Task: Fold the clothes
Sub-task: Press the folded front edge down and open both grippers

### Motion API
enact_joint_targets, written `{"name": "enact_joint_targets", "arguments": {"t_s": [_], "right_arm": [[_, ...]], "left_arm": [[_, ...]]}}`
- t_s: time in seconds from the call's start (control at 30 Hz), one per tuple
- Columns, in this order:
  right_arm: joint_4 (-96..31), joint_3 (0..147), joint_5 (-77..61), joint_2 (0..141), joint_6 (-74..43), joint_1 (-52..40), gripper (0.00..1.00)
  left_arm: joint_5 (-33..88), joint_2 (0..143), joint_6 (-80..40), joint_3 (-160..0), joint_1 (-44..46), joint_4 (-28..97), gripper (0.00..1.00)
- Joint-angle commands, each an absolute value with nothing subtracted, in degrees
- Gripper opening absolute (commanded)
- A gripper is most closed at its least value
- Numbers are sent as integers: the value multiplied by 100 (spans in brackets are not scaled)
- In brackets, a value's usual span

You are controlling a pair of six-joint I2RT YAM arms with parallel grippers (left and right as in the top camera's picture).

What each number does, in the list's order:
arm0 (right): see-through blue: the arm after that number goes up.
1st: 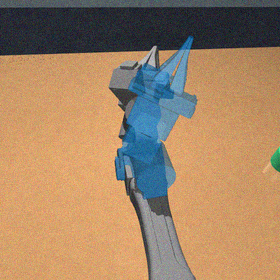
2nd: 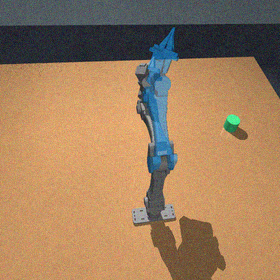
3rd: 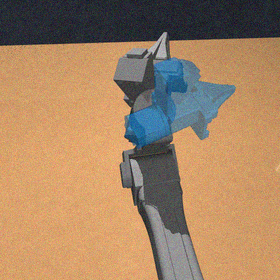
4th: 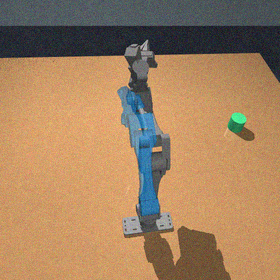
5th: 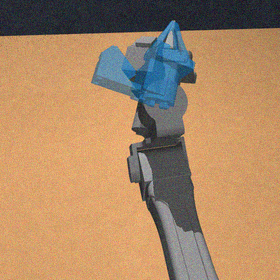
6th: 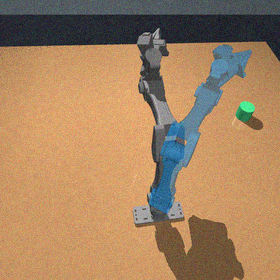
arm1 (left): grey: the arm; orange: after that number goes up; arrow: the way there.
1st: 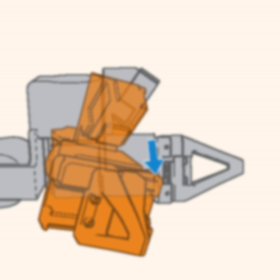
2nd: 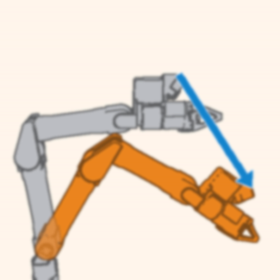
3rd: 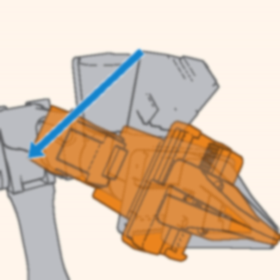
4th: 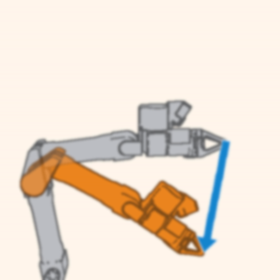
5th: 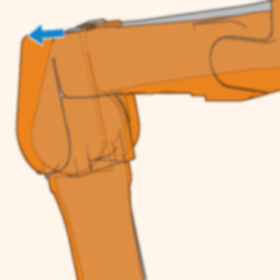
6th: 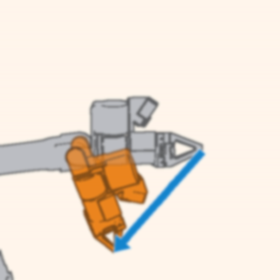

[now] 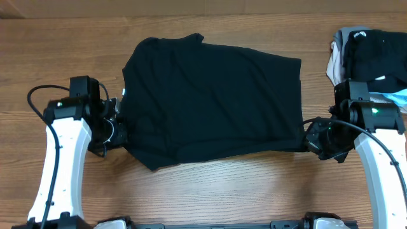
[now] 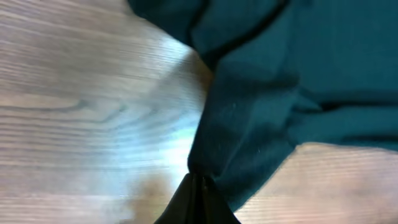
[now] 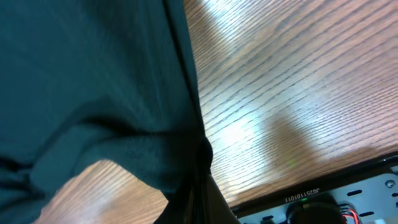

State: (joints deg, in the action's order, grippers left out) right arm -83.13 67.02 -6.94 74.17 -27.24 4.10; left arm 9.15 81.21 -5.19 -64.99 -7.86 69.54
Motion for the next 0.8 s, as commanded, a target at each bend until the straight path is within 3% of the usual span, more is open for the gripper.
{"name": "enact_joint_targets", "arguments": {"t_s": [0.0, 0.77], "right_arm": [[-8101, 6641, -211, 7260, -3026, 432, 4], [-5583, 5994, -5, 7961, -2224, 539, 4]], "left_arm": [[539, 7894, -947, -6285, -757, 6639, 4], [652, 8016, -1382, -6077, -746, 4099, 4]]}}
